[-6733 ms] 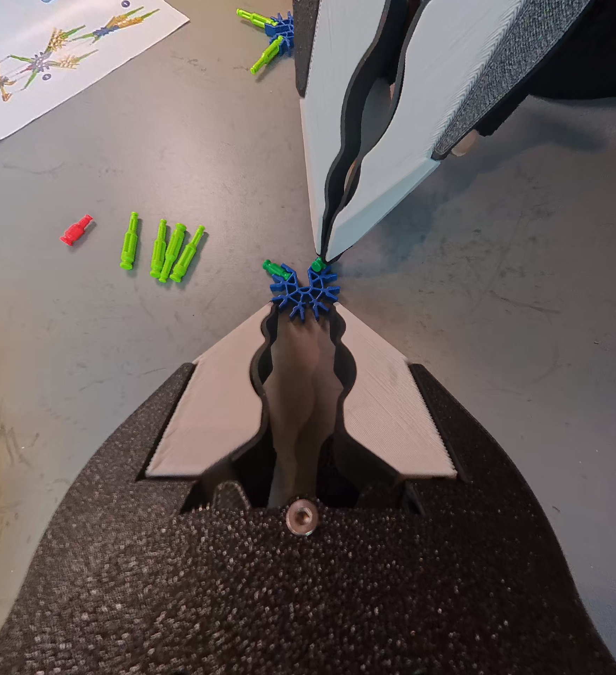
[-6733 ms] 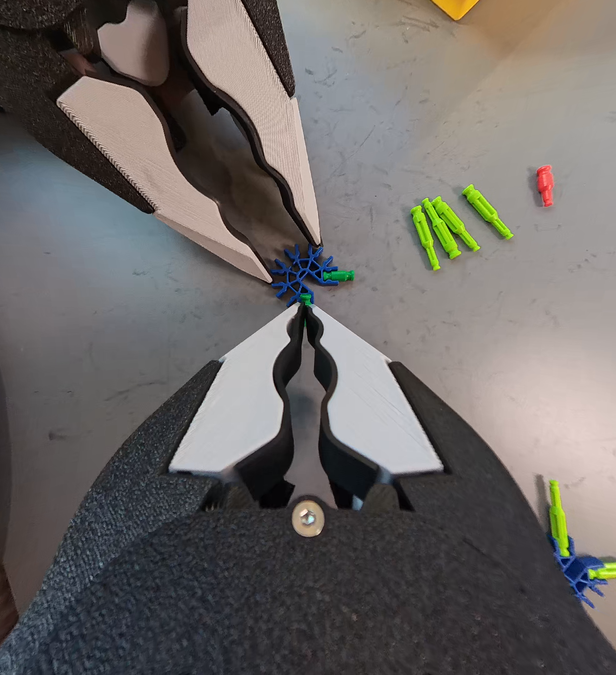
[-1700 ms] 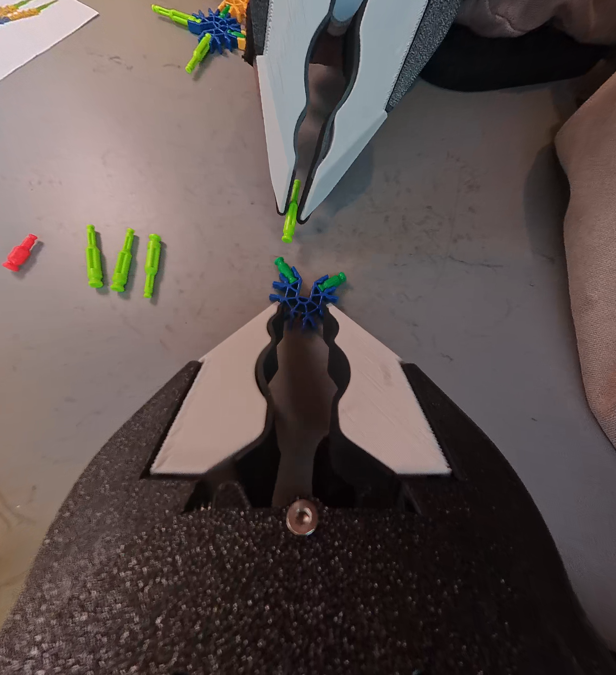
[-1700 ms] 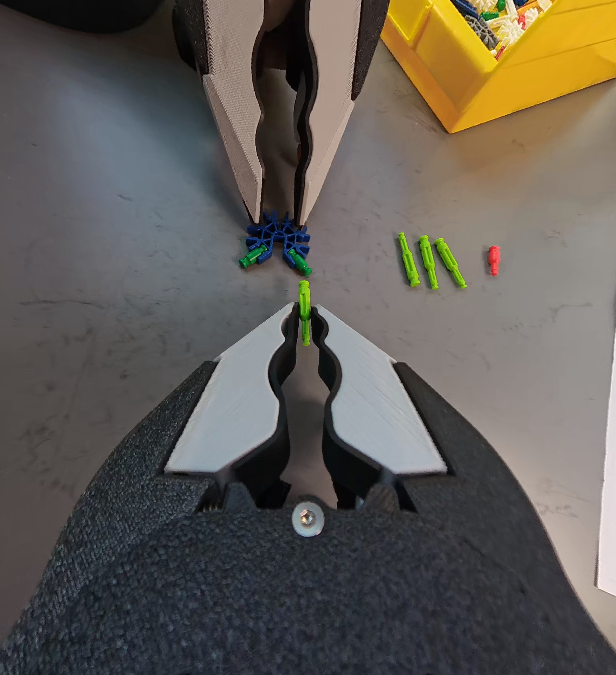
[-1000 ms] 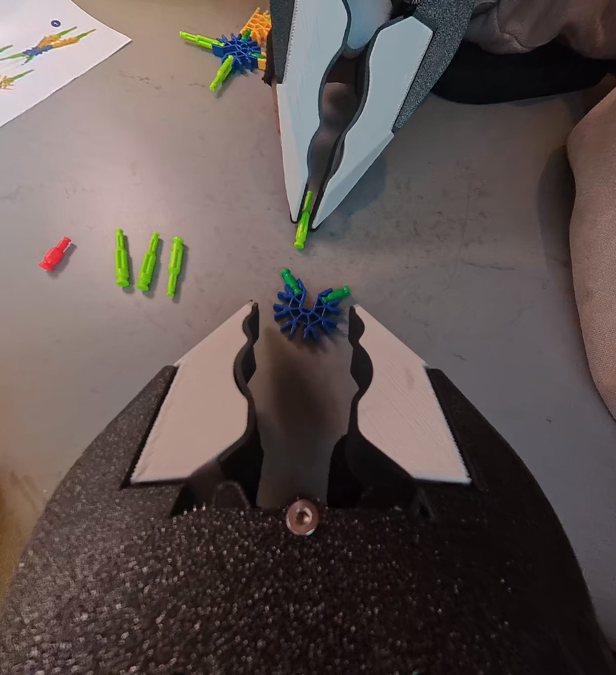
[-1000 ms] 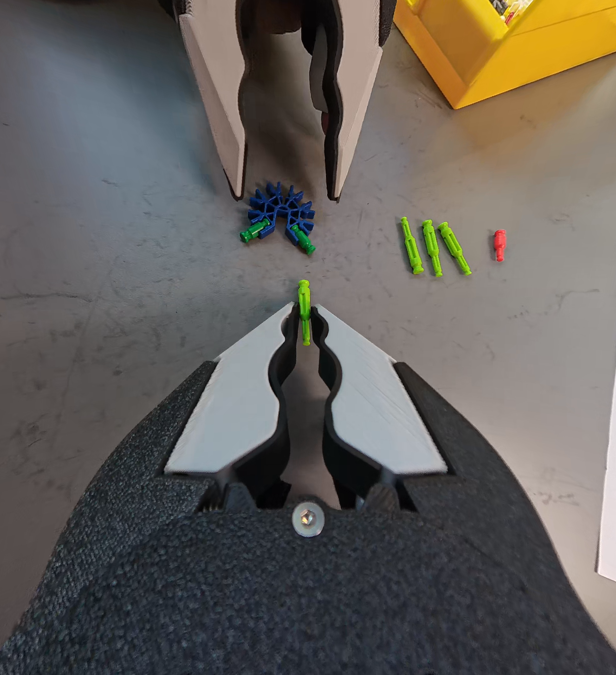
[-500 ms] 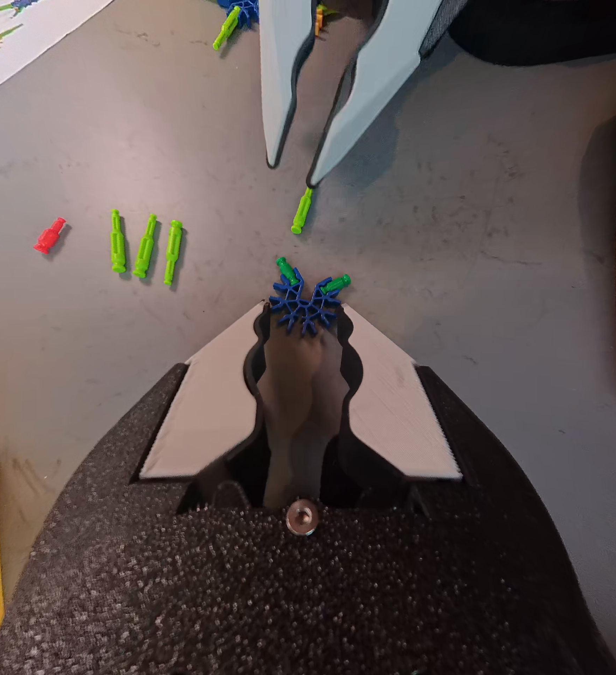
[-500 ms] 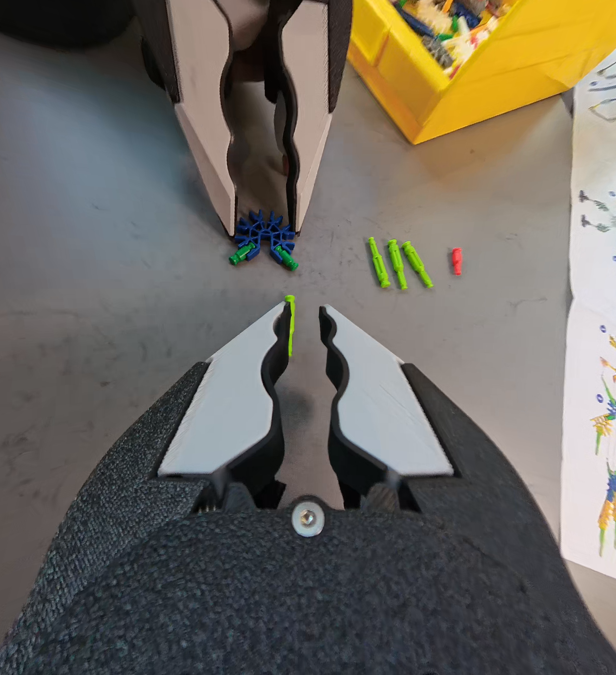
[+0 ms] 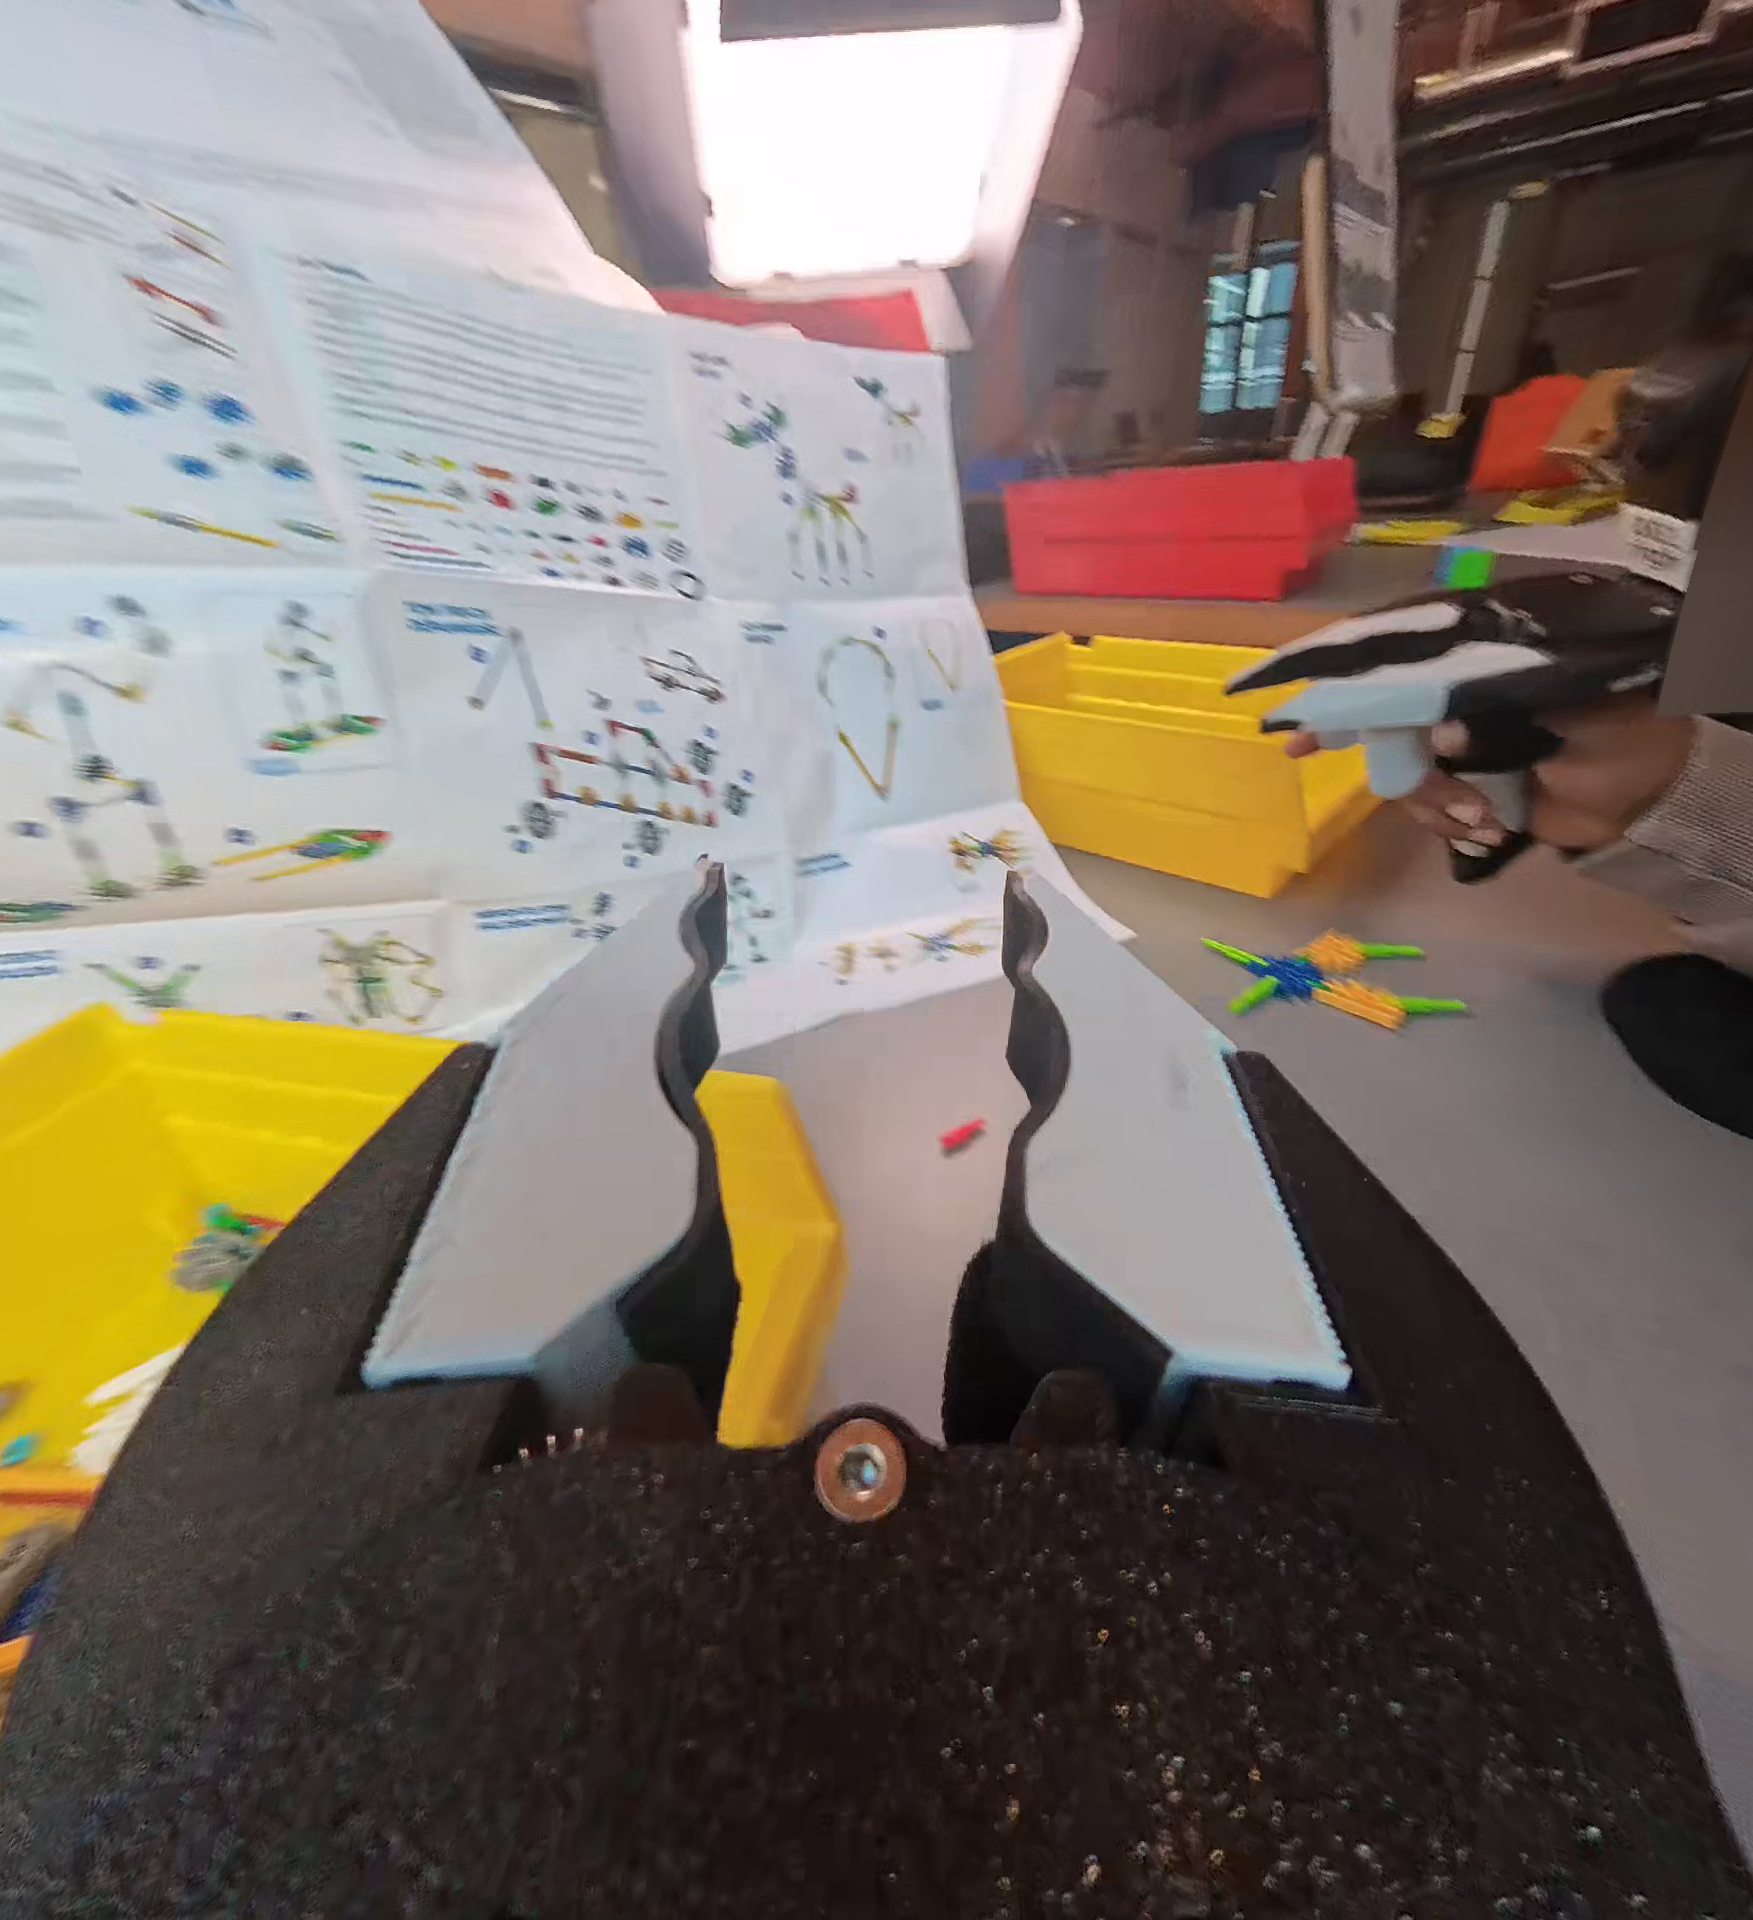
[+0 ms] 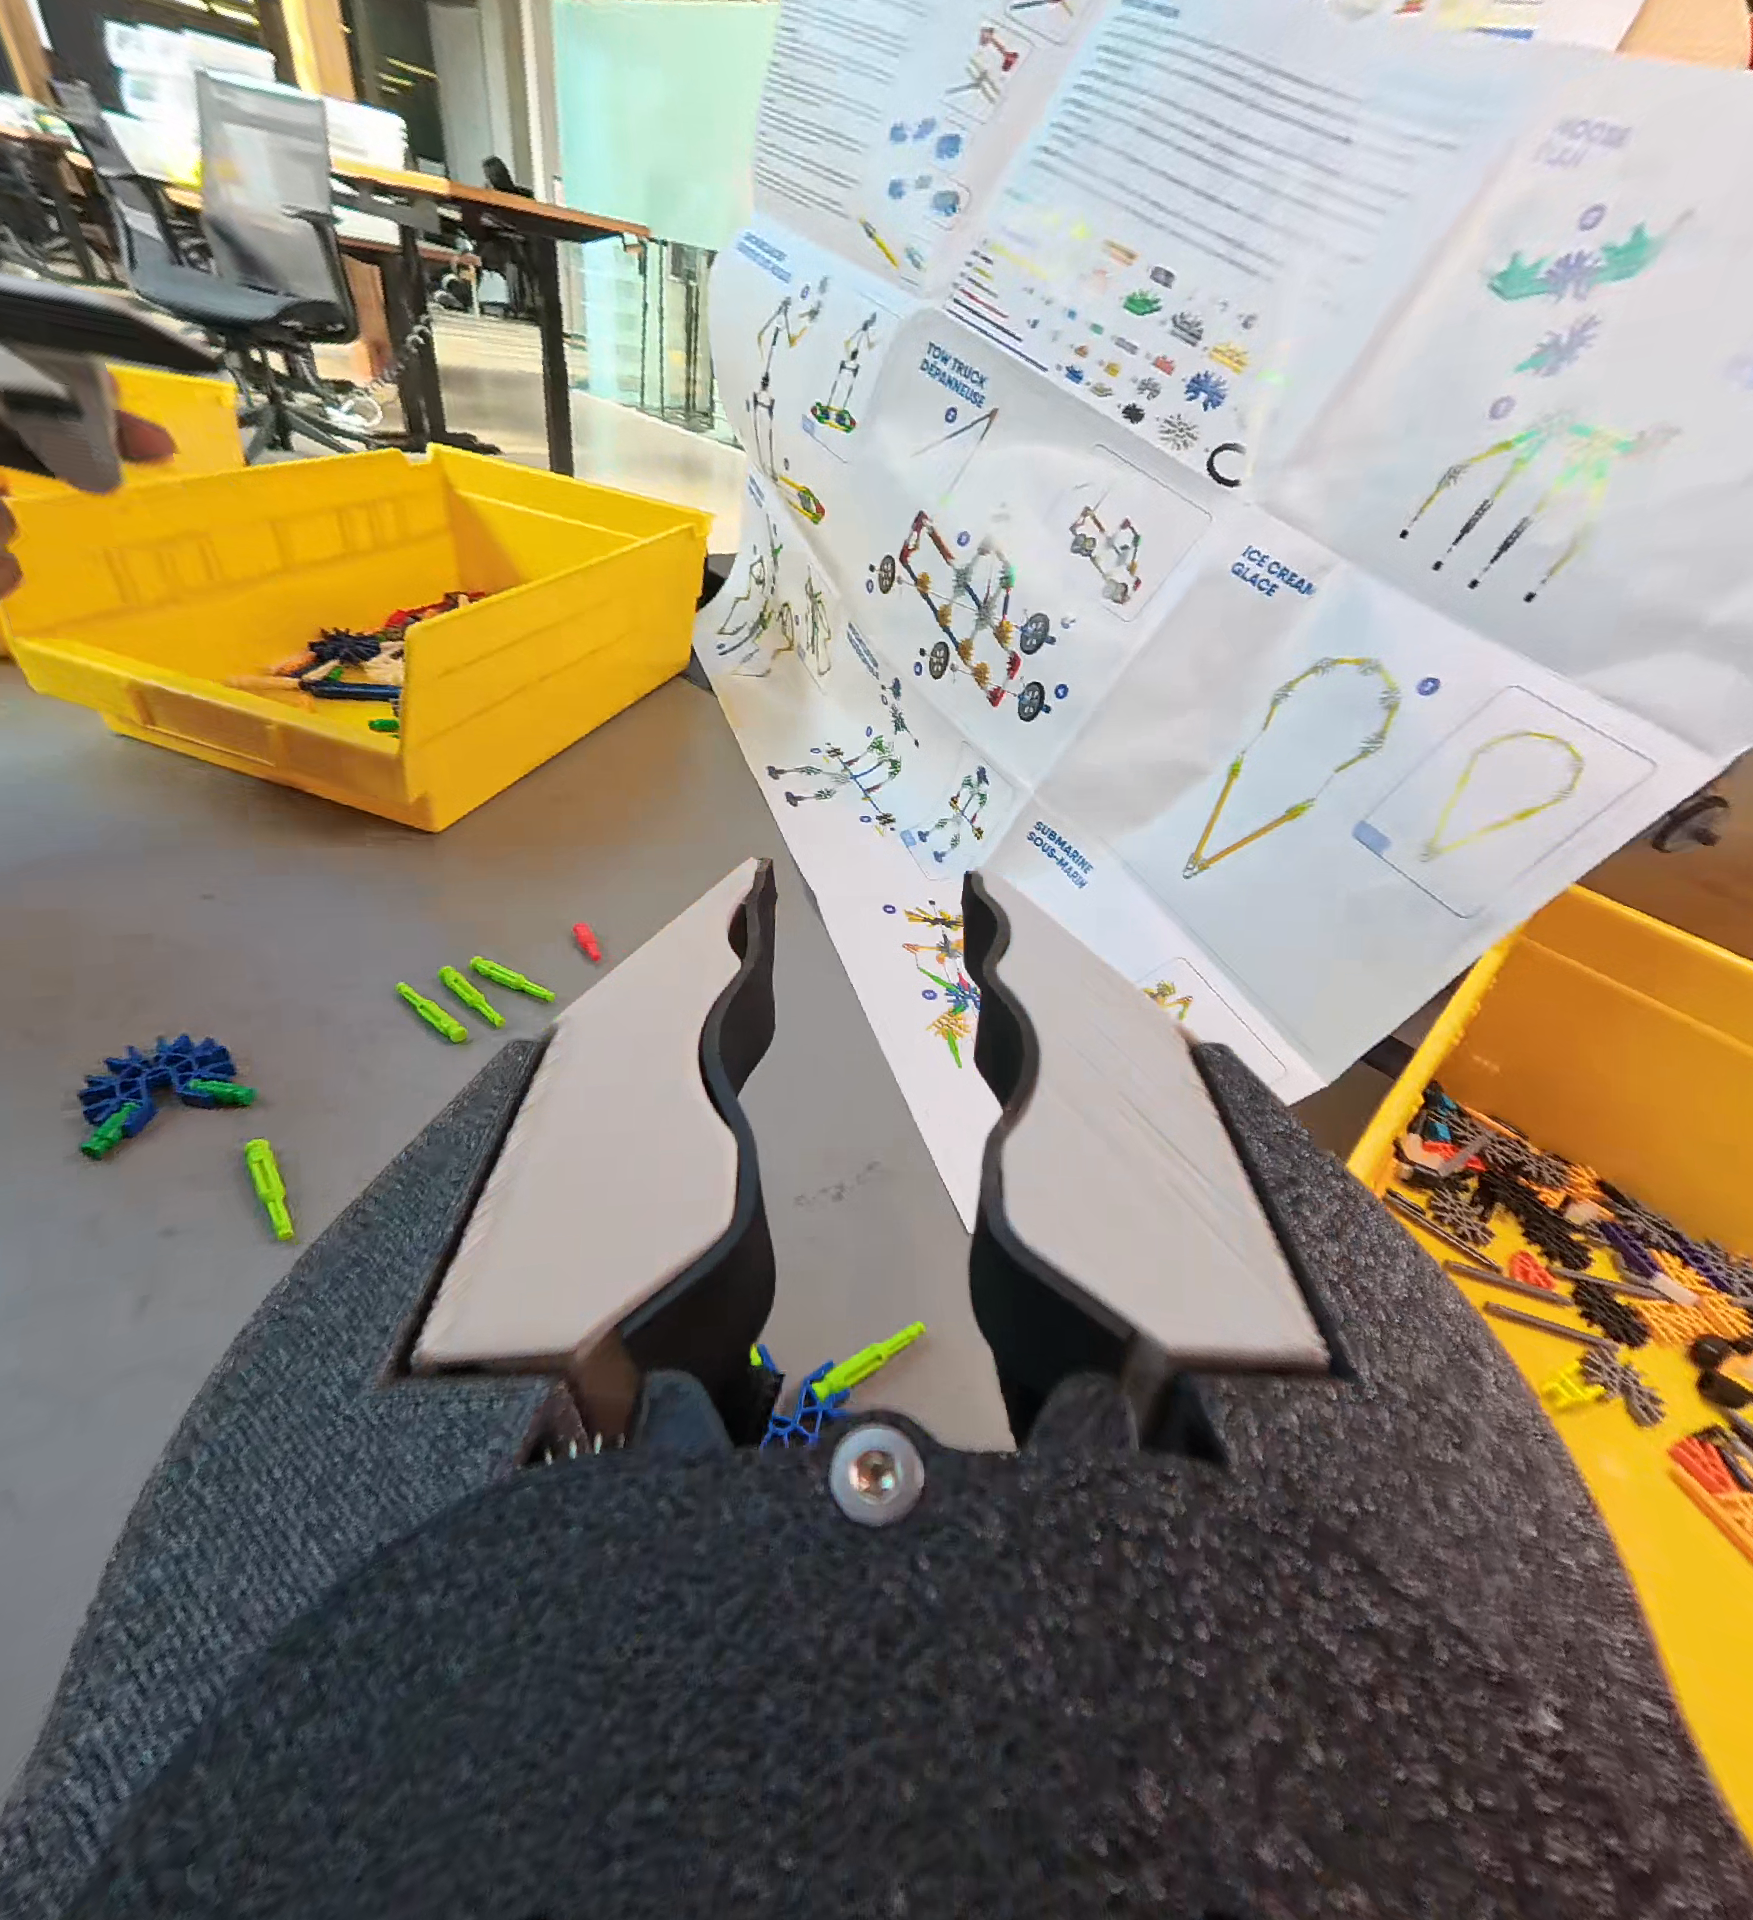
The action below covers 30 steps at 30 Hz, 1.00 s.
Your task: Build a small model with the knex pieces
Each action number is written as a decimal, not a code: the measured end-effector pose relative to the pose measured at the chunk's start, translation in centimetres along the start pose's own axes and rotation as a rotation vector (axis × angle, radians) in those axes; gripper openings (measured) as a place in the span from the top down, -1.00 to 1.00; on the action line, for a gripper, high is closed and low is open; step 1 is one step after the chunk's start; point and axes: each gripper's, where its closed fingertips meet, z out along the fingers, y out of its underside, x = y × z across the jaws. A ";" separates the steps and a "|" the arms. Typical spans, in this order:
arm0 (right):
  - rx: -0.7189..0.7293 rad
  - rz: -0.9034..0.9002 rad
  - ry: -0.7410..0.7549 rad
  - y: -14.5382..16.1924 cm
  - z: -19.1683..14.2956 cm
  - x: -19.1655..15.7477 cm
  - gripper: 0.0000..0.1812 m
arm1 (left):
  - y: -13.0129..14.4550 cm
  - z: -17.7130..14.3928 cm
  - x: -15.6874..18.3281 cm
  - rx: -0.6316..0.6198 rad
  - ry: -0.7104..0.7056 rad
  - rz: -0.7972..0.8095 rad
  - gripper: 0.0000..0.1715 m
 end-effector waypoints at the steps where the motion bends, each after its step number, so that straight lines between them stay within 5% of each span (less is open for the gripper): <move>1: -0.013 -0.003 0.009 0.2 0.0 0.1 0.62 | -1.3 -1.3 -2.0 0.027 -0.083 0.018 0.38; 6: -0.021 -0.023 0.027 0.2 -0.4 0.2 0.62 | -6.7 -11.8 -11.9 0.068 -0.496 0.077 0.48; 9: -0.025 -0.002 0.008 0.5 -0.3 0.0 0.63 | -6.2 -18.0 -16.4 -0.066 -0.636 0.028 0.51; 21: -0.083 -0.028 -0.052 2.5 0.9 -1.6 0.69 | 10.0 -34.2 -28.4 -1.357 -0.717 0.047 0.56; 26: -0.113 -0.052 -0.069 3.6 1.2 -2.2 0.75 | 15.0 -38.4 -30.4 -1.704 -0.592 -0.054 0.57; 30: -0.150 -0.081 -0.062 4.6 1.5 -2.3 0.77 | 17.9 -40.5 -28.6 -1.904 -0.429 -0.219 0.58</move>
